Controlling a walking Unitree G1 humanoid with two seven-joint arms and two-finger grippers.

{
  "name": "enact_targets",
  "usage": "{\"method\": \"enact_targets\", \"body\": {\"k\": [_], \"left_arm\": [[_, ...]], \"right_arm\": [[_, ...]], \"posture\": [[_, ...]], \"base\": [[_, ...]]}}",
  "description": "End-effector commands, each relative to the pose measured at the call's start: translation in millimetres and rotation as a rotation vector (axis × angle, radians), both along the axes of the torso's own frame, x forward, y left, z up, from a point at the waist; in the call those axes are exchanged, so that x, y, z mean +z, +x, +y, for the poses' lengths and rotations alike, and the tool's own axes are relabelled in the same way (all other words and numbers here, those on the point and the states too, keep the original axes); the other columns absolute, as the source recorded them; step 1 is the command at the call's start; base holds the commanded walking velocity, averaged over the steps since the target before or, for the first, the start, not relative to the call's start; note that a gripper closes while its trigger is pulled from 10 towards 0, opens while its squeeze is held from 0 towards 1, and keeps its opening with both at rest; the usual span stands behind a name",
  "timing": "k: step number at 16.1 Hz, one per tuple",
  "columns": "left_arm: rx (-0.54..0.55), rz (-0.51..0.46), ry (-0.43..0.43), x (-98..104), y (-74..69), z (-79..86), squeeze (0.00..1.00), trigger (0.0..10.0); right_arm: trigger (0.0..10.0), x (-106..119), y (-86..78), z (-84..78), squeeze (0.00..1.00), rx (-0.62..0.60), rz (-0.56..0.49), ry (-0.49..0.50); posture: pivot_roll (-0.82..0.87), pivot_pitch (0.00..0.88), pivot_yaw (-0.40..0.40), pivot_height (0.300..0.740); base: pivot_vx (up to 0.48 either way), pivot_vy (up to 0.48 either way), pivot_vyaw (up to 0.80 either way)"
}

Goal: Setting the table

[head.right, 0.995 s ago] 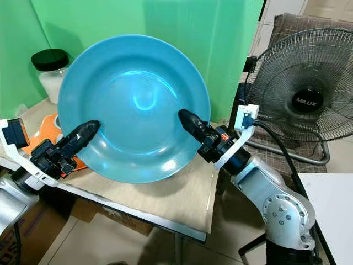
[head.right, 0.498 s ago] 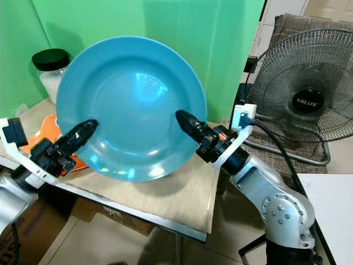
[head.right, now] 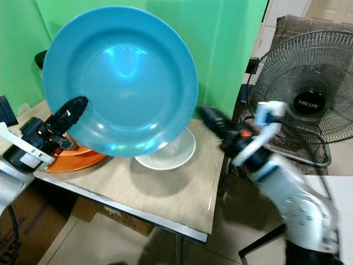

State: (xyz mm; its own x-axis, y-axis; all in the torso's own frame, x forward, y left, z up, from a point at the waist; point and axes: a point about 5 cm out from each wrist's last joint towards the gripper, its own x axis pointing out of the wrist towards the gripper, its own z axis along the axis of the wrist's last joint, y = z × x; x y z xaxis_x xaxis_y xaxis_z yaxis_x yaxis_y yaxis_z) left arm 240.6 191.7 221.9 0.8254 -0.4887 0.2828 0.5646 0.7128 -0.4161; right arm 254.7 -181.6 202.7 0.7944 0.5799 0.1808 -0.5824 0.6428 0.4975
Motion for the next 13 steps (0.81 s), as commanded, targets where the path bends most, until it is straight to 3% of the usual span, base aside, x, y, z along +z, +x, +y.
{"method": "enact_targets", "body": {"k": [1,2,5,6,7,8,9,10,11,13], "left_arm": [[0.018,-0.058,0.002,14,-0.2,-6.1,0.0,0.0],[0.111,-0.083,-0.043,22,0.9,-14.4,0.0,0.0],[0.136,-0.082,-0.044,21,1.1,-22.8,0.0,0.0],[0.152,-0.095,0.053,20,1.3,-28.7,0.0,0.0],[0.16,-0.096,0.072,21,1.1,-30.3,0.0,0.0],[0.188,-0.105,0.159,21,0.4,-35.3,0.0,0.0],[0.212,-0.116,0.243,21,-0.8,-39.1,0.0,2.2],[0.253,-0.135,0.323,19,-1.0,-39.9,0.0,10.0],[0.29,-0.128,0.444,10,-1.5,-41.9,0.0,10.0],[0.309,-0.14,0.479,10,-3.4,-47.9,0.0,10.0]], "right_arm": [[10.0,7,-2.1,-9.2,1.0,-0.052,-0.022,-0.012],[10.0,17,-12.3,-21.2,1.0,-0.102,-0.053,-0.059],[10.0,24,-18.1,-25.8,1.0,-0.159,-0.055,-0.068],[10.0,25,-18.1,-16.9,1.0,-0.186,-0.035,-0.113],[10.0,25,-17.9,-12.3,1.0,-0.183,-0.033,-0.116],[10.0,26,-13.7,-2.4,1.0,-0.247,-0.067,-0.202],[10.0,28,-10.5,5.1,0.0,-0.312,-0.114,-0.302],[10.0,30,-10.8,15.3,0.0,-0.299,-0.166,-0.303],[10.0,27,-12.1,29.4,0.0,-0.294,-0.193,-0.375],[10.0,21,-20.0,42.8,0.0,-0.254,-0.174,-0.344]], "posture": [[-0.05,0.0,-0.001,0.74],[-0.08,0.003,0.008,0.74],[-0.09,0.01,0.029,0.74],[-0.09,0.015,0.036,0.74],[-0.09,0.015,0.036,0.74],[-0.09,0.019,0.036,0.74],[-0.08,0.022,0.027,0.74],[-0.07,0.024,0.02,0.74],[-0.06,0.025,0.009,0.74],[-0.05,0.027,0.004,0.74]], "base": [[0.0,0.0,0.0],[0.0,0.0,0.0],[0.0,0.0,0.0],[0.0,0.0,0.0],[0.0,0.0,0.0],[0.0,0.0,0.0],[0.0,0.0,0.0],[0.0,0.0,0.0],[0.0,0.0,0.0],[0.0,0.0,0.0]]}}
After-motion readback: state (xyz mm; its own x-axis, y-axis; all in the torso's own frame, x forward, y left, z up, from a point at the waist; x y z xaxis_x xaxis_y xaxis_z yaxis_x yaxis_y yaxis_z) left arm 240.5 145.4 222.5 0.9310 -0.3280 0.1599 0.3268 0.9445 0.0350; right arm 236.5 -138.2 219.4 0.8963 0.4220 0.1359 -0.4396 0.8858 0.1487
